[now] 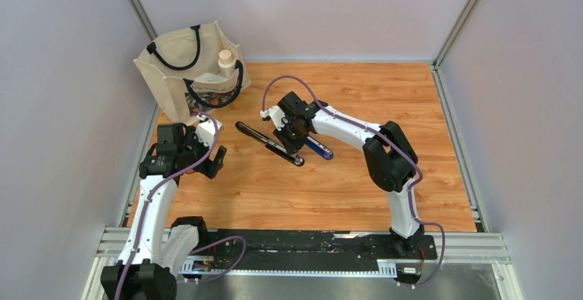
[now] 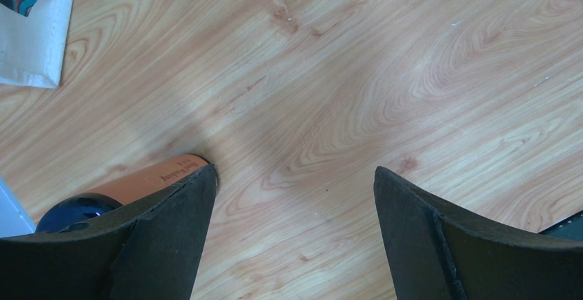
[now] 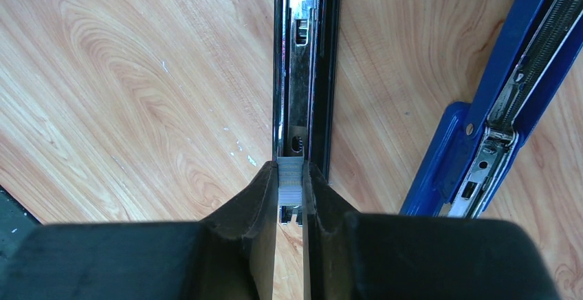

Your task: Load the staples into the stapler

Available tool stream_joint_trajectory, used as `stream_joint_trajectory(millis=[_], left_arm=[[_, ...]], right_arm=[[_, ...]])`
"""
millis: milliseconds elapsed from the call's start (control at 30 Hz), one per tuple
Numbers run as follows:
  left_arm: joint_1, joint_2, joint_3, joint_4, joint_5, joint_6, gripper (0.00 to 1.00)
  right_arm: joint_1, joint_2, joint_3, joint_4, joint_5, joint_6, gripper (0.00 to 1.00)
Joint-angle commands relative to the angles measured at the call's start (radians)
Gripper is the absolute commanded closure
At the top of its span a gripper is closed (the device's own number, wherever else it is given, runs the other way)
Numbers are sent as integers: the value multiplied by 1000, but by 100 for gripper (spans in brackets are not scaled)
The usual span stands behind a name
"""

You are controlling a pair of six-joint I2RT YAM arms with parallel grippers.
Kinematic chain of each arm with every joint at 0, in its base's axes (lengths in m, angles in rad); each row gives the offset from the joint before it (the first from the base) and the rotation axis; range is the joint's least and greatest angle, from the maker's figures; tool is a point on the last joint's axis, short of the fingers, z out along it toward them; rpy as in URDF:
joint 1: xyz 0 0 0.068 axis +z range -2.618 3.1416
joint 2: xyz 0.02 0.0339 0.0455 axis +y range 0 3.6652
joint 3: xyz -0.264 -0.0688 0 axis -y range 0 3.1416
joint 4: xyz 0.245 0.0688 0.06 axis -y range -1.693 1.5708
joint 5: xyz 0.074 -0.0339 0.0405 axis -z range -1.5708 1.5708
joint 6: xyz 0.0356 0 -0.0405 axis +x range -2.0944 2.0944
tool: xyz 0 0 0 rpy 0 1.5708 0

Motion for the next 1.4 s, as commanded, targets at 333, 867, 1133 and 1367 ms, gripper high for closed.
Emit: stream_joint_trajectory(millis=[333,867,1133,1367], left_arm=[[4,-1,-4,29,16,25,7],[6,1,-1,29,18,22,7],[6,2,-2,29,20,23,7],[6,1,-1,27,21,23,7]], right_arm=[[-11,-58,29,22,-28,-2,85],[-23,-64,39,7,-32,-4,85],[-23,-64,36,13,-32,-3,85],[-23,-82,34,16,-23,-2,85]])
